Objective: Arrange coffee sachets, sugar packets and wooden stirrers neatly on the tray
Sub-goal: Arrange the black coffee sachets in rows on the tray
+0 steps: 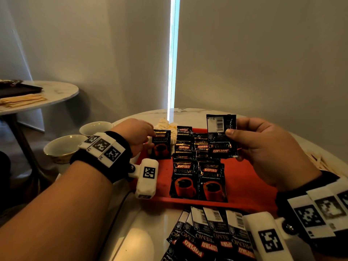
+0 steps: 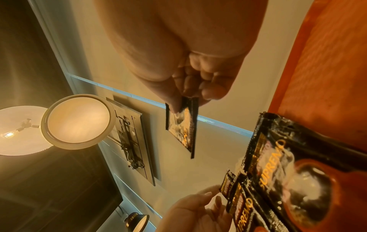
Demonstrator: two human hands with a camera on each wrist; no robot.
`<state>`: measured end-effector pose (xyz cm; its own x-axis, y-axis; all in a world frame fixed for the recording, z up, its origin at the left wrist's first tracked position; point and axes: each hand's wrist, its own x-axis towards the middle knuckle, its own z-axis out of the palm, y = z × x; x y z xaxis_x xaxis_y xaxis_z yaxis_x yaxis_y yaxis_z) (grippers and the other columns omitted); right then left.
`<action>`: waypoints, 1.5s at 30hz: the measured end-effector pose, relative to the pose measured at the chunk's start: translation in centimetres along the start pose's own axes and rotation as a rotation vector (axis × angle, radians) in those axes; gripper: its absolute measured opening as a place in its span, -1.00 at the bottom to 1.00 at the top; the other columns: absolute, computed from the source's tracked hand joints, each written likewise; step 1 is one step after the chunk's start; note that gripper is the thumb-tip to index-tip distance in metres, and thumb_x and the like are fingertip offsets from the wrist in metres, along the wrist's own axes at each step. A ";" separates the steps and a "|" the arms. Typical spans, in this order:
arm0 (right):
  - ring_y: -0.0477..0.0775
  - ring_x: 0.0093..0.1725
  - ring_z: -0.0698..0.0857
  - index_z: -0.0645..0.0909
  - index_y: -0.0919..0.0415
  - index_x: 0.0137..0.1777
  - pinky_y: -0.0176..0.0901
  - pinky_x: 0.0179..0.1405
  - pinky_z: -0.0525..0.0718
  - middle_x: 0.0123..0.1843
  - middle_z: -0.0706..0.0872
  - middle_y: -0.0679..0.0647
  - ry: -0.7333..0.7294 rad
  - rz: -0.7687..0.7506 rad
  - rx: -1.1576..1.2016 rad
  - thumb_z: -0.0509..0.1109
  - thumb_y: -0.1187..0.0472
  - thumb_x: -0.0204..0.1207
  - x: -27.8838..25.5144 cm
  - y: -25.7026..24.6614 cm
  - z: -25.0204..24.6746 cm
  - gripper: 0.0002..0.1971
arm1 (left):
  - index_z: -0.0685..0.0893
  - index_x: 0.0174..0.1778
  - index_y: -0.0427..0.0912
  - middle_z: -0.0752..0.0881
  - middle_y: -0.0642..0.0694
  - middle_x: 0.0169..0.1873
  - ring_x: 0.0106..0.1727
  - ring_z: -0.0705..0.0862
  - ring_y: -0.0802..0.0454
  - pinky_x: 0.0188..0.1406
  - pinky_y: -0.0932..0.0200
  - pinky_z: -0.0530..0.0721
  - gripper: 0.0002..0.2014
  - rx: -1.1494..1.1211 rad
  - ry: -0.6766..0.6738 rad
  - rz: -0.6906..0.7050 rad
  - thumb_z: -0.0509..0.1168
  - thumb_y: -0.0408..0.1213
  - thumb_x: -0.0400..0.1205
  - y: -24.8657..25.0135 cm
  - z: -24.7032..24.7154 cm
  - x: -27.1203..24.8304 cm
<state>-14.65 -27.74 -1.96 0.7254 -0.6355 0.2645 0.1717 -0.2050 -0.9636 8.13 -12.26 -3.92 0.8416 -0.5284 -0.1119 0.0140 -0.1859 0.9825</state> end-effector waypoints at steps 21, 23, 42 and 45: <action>0.06 -0.33 0.67 0.73 0.12 -0.13 -0.14 -0.51 0.51 -0.19 0.86 0.09 -0.015 -0.009 -0.015 0.41 0.43 0.57 -0.6 -0.6 0.2 -0.81 | 0.57 0.28 -0.45 0.65 -0.45 0.18 0.08 0.76 -0.34 0.10 -0.20 0.78 -0.73 -0.072 -0.089 -0.204 0.24 -0.47 0.67 1.0 0.5 -1.0; 0.06 -0.34 0.67 0.74 0.11 -0.17 -0.14 -0.51 0.50 -0.19 0.86 0.10 -0.011 -0.007 0.002 0.42 0.43 0.56 -0.6 -0.6 0.2 -0.79 | 0.56 0.31 -0.46 0.64 -0.45 0.20 0.04 0.76 -0.31 -0.08 -0.12 0.82 -0.71 -0.087 -0.104 -0.193 0.22 -0.49 0.67 1.0 0.7 -1.1; 0.12 -0.28 0.66 0.75 0.16 -0.09 -0.14 -0.49 0.49 -0.15 0.86 0.14 -0.039 -0.006 0.001 0.40 0.44 0.57 -0.5 -0.5 0.2 -0.82 | 0.63 0.27 -0.46 0.63 -0.30 -0.02 -0.15 0.65 -0.13 -0.56 0.21 0.68 -0.72 -0.082 -0.070 -0.136 0.22 -0.51 0.65 1.3 1.0 -2.1; 0.08 -0.30 0.64 0.75 0.14 -0.09 -0.19 -0.54 0.44 -0.14 0.86 0.17 -0.030 0.000 -0.001 0.42 0.43 0.56 -0.4 -0.4 0.1 -0.83 | 0.67 0.22 -0.39 0.63 -0.23 -0.03 -0.17 0.59 -0.05 -0.28 0.07 0.65 -0.75 -0.072 -0.030 -0.075 0.26 -0.45 0.66 1.4 0.8 -1.9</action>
<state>-14.94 -27.28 -1.72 0.7452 -0.6128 0.2629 0.1708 -0.2057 -0.9636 6.06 -12.20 -2.41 0.8205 -0.5396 -0.1889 0.1158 -0.1667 0.9792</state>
